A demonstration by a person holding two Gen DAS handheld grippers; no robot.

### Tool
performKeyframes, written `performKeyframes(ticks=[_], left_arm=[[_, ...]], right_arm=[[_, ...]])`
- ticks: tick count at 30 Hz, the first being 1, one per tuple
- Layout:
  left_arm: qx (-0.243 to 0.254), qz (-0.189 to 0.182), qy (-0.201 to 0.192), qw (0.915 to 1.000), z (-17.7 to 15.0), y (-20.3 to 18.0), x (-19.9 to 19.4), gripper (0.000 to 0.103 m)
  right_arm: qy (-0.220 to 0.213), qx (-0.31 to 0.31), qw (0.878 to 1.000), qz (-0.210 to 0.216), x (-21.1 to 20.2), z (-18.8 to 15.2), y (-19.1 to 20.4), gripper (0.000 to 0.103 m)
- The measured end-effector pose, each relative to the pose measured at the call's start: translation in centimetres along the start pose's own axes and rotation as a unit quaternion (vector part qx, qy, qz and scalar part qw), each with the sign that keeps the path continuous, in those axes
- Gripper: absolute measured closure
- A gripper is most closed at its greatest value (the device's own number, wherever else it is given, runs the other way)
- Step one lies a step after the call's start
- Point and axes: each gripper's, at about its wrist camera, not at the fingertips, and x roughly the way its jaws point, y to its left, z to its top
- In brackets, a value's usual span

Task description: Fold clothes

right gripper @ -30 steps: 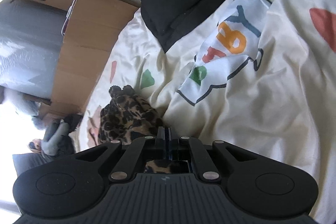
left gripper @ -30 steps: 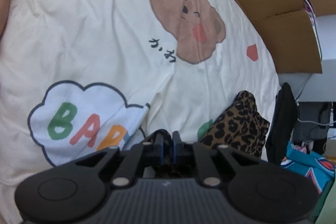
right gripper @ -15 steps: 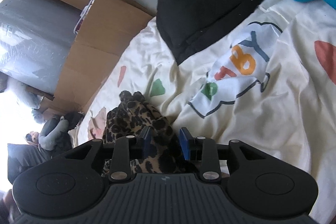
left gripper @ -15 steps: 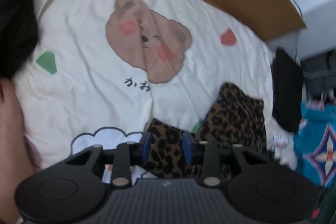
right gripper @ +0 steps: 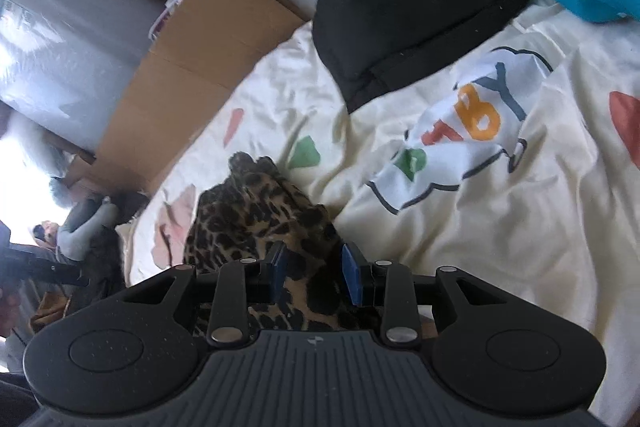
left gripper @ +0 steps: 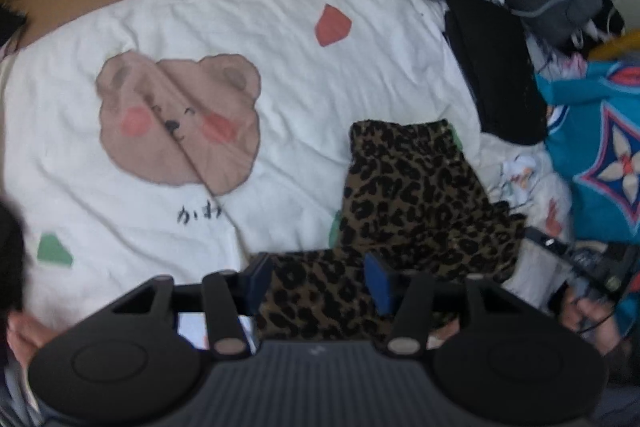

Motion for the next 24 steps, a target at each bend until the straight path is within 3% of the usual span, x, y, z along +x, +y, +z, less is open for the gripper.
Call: performKeyframes(ticks=[10,11,12,14,24], left_arm=[[0.018,-0.025,0.043,0.9986,-1.6,2.8,7.7,0.049],[0.018,-0.03,0.049,0.9982,-1.8,3.0,8.3,0.049],[0.019,-0.035,0.055,0.9977,-2.1,3.3,8.9,0.049],[0.027,-0.032,0.064,0.997,-2.8,3.5,9.7,0.05],[0.04,-0.036,0.064,0.9965,-4.1,4.0,10.9,0.052]], right_arm=[[0.042,-0.078,0.996,-0.016,2.4,0.8,2.1,0.071],[0.047,-0.085,0.995,-0.018,2.8,0.9,2.3,0.074],[0.052,-0.093,0.994,-0.021,3.1,0.9,2.4,0.086],[0.059,-0.109,0.992,-0.033,3.7,1.1,2.8,0.099],[0.023,-0.119,0.992,-0.041,3.6,2.5,4.0,0.101]])
